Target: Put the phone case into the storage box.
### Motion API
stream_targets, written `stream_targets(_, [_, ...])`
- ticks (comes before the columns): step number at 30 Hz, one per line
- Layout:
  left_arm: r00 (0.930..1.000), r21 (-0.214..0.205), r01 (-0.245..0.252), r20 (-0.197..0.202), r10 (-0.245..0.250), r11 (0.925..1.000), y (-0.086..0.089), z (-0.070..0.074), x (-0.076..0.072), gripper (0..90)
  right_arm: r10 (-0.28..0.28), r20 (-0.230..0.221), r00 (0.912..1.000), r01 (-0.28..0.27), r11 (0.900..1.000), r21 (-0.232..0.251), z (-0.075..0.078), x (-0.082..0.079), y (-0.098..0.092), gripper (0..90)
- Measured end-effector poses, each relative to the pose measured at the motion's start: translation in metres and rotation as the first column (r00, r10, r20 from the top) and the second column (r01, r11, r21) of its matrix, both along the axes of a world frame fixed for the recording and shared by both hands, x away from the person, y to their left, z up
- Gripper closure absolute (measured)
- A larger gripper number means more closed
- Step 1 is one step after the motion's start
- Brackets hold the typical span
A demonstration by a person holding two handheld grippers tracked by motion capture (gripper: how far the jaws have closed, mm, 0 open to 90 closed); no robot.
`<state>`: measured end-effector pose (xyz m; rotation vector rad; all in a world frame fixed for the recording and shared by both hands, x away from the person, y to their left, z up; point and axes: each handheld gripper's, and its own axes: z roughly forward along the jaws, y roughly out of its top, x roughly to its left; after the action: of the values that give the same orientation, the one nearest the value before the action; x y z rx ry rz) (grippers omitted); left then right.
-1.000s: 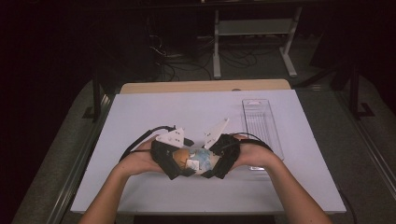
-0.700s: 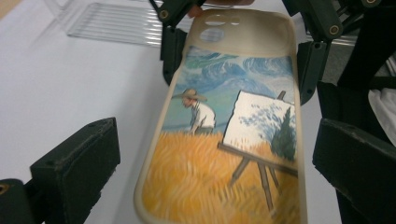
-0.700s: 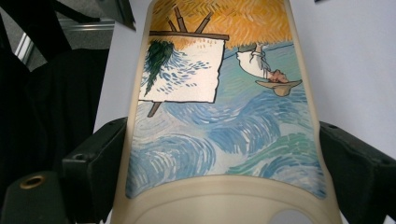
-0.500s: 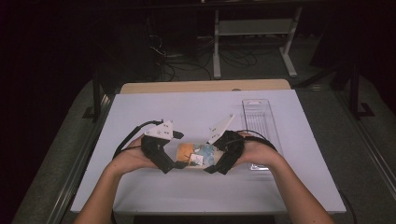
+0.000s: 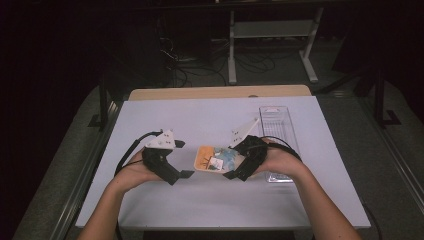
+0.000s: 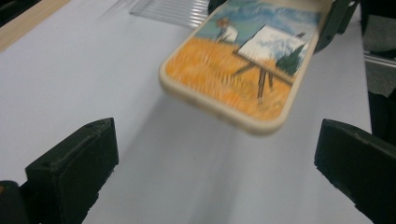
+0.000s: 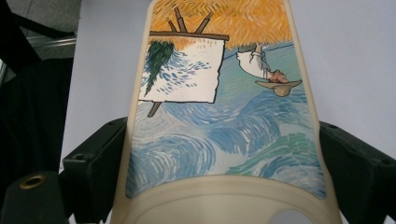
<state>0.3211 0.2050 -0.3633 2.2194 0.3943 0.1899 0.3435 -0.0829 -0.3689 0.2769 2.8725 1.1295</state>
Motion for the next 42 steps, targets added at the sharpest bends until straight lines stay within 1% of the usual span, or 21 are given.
stream_targets(1, [0.9998,-0.006,-0.019,-0.007,0.019,0.9998,0.001,-0.002,-0.001,0.0,-0.006,0.0,1.0,0.006,1.0,0.003,0.0,0.0,-0.001,10.2])
stream_targets(4, [0.9973,0.004,-0.073,-0.005,0.073,0.9973,0.006,-0.008,-0.003,0.0,-0.02,0.001,0.9998,0.02,0.9998,0.005,0.001,0.001,-0.004,10.2])
stream_targets(9, [0.9918,-0.006,-0.127,-0.013,0.127,0.9919,0.012,-0.017,-0.007,0.0,-0.053,0.004,0.9986,0.053,0.9986,0.001,0.002,0.002,-0.007,10.2])
stream_targets(11, [0.9897,0.001,-0.143,-0.014,0.143,0.9898,0.012,-0.022,-0.01,0.0,-0.06,0.005,0.9982,0.06,0.9982,0.0,0.001,0.003,-0.007,10.2])
stream_targets(12, [0.987,-0.012,-0.16,-0.021,0.159,0.9871,0.012,-0.024,-0.012,0.0,-0.065,0.007,0.9979,0.065,0.9979,-0.003,0.001,0.003,-0.007,10.2])
stream_targets(15, [0.9816,-0.043,-0.191,-0.016,0.19,0.9807,0.013,-0.029,-0.017,0.0,-0.083,0.007,0.9966,0.083,0.9966,0.002,0.0,0.004,-0.007,10.2])
stream_targets(16, [0.9789,-0.043,-0.205,-0.011,0.204,0.9779,0.013,-0.031,-0.019,0.0,-0.089,0.006,0.996,0.089,0.996,0.001,0.001,0.004,-0.007,10.2])
stream_targets(17, [0.9783,-0.042,-0.207,-0.005,0.207,0.9774,0.013,-0.033,-0.021,0.0,-0.095,0.007,0.9954,0.095,0.9955,0.001,0.001,0.004,-0.007,10.2])
stream_targets(19, [0.9744,-0.041,-0.225,-0.011,0.224,0.9736,0.013,-0.035,-0.023,0.0,-0.103,0.003,0.9946,0.103,0.9946,0.006,0.001,0.005,-0.007,10.3])
stream_targets(20, [0.9733,-0.038,-0.229,0.002,0.229,0.9727,0.012,-0.036,-0.024,0.0,-0.115,-0.003,0.9933,0.115,0.9933,0.009,0.0,0.005,-0.007,10.2])
stream_targets(22, [0.9696,-0.043,-0.245,-0.009,0.245,0.9686,0.011,-0.039,-0.026,0.0,-0.125,-0.002,0.9922,0.125,0.9922,0.009,-0.001,0.005,-0.006,10.3])
stream_targets(24, [0.97,-0.05,-0.243,-0.016,0.242,0.9688,0.009,-0.042,-0.027,0.0,-0.135,-0.005,0.9908,0.135,0.9908,0.005,-0.002,0.005,-0.006,10.2])
stream_targets(25, [0.9682,-0.053,-0.25,-0.015,0.25,0.9667,0.008,-0.043,-0.027,0.0,-0.145,-0.007,0.9894,0.145,0.9894,0.003,-0.003,0.005,-0.005,10.2])
stream_targets(26, [0.9683,-0.051,-0.25,-0.008,0.25,0.9669,0.007,-0.043,-0.026,0.0,-0.146,-0.002,0.9893,0.146,0.9893,0.003,-0.003,0.006,-0.006,10.2])
stream_targets(27, [0.9674,-0.063,-0.253,-0.016,0.253,0.9654,0.007,-0.043,-0.026,0.0,-0.152,-0.007,0.9884,0.152,0.9884,0.005,-0.004,0.005,-0.005,10.2])
stream_targets(29, [0.9674,-0.067,-0.253,-0.018,0.253,0.965,0.006,-0.044,-0.025,0.0,-0.156,-0.011,0.9876,0.156,0.9877,0.005,-0.004,0.005,-0.005,10.2])
stream_targets(31, [0.9638,-0.059,-0.266,-0.008,0.266,0.9621,0.006,-0.045,-0.026,0.0,-0.173,-0.02,0.9847,0.173,0.9849,0.004,-0.004,0.004,-0.006,10.2])
stream_targets(33, [0.9625,-0.047,-0.271,0.003,0.271,0.9614,0.007,-0.045,-0.025,0.0,-0.175,-0.016,0.9845,0.175,0.9846,0.003,-0.005,0.004,-0.006,10.2])
stream_targets(35, [0.962,-0.04,-0.271,0.019,0.272,0.9617,0.008,-0.045,-0.025,0.0,-0.189,-0.024,0.9816,0.189,0.9819,-0.005,-0.006,0.003,-0.006,10.2])
stream_targets(36, [0.9617,-0.044,-0.272,0.02,0.273,0.9612,0.008,-0.045,-0.025,0.0,-0.2,-0.042,0.9788,0.2,0.9798,-0.005,-0.007,0.002,-0.005,10.2])
stream_targets(42, [0.9607,-0.034,-0.275,0.028,0.276,0.9608,0.007,-0.047,-0.024,0.0,-0.218,-0.049,0.9748,0.218,0.976,-0.008,-0.01,0.003,-0.004,10.2])
